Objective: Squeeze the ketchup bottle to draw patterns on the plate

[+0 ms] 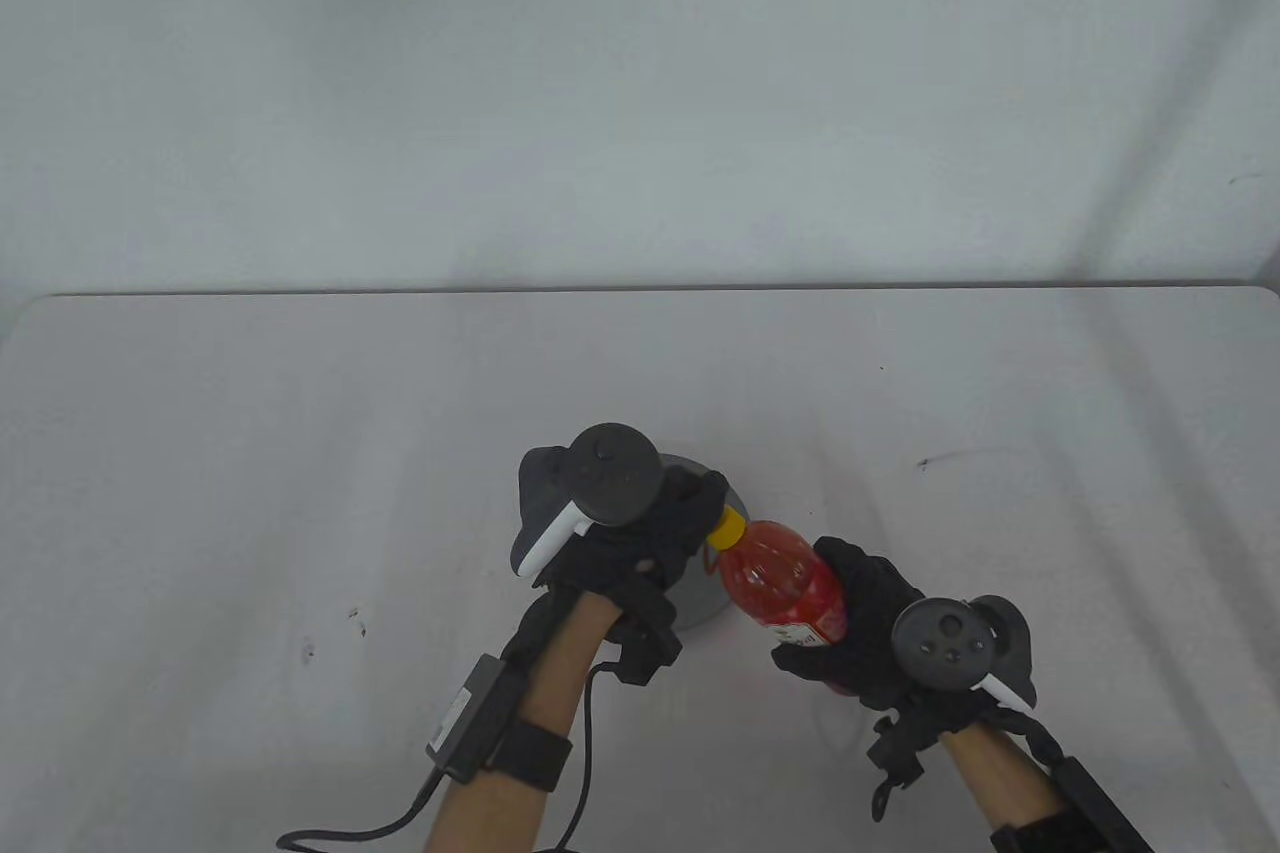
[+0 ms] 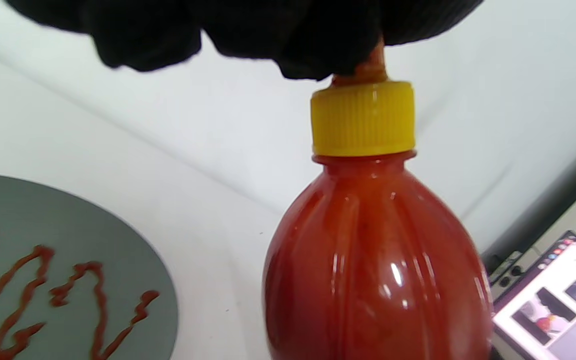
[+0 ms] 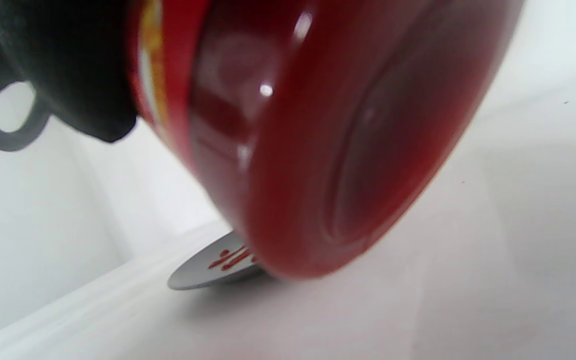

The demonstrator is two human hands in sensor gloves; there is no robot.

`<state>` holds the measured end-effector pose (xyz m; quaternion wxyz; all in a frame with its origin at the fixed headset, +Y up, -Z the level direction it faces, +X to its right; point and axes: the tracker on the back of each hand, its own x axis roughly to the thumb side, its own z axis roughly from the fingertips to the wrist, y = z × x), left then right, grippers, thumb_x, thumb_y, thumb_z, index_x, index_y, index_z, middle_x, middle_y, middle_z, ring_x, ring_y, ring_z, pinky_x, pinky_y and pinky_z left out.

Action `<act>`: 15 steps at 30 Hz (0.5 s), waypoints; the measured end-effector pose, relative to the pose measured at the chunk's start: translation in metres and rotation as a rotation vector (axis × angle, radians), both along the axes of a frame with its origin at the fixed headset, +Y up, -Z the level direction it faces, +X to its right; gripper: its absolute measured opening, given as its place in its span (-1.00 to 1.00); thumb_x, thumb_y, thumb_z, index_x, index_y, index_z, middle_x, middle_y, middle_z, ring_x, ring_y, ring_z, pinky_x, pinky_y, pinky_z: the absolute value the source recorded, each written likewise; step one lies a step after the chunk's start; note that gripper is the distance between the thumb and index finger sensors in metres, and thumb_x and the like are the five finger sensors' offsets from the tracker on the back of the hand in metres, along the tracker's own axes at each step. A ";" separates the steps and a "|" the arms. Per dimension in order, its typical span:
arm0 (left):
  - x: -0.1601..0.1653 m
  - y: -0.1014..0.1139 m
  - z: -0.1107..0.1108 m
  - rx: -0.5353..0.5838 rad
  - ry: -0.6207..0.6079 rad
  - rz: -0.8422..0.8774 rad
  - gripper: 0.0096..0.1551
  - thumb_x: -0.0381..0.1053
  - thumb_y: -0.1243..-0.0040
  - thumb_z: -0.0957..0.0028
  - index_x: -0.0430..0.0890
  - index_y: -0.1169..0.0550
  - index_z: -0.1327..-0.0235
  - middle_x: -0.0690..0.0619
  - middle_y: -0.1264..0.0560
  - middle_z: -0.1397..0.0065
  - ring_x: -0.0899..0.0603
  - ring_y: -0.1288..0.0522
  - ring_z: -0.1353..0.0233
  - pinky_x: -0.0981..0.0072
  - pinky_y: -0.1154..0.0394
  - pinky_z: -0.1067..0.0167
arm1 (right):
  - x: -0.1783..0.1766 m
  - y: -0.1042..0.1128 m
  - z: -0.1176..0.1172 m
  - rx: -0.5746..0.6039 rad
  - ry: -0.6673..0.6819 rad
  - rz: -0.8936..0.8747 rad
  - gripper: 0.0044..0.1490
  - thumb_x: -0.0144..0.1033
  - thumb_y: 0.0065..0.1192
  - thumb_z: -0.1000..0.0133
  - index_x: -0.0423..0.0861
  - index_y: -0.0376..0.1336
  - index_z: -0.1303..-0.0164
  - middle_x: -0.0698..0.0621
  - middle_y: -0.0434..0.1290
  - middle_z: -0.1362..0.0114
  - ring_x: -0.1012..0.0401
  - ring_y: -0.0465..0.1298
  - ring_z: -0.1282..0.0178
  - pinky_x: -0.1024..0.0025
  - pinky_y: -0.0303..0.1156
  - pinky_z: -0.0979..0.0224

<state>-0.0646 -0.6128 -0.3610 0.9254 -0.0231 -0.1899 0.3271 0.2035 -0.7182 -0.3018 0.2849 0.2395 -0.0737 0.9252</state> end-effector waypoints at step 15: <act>-0.021 -0.008 0.023 0.084 0.001 -0.033 -0.42 0.27 0.06 -0.24 -0.18 -0.66 0.09 -0.05 -0.68 0.18 -0.16 -0.64 0.06 -0.17 -0.52 -0.01 | 0.000 -0.005 -0.003 -0.074 0.046 -0.013 0.31 0.28 0.64 0.05 -0.19 0.01 -0.63 -0.30 0.36 -0.56 -0.18 0.42 -0.40 -0.37 0.35 -0.43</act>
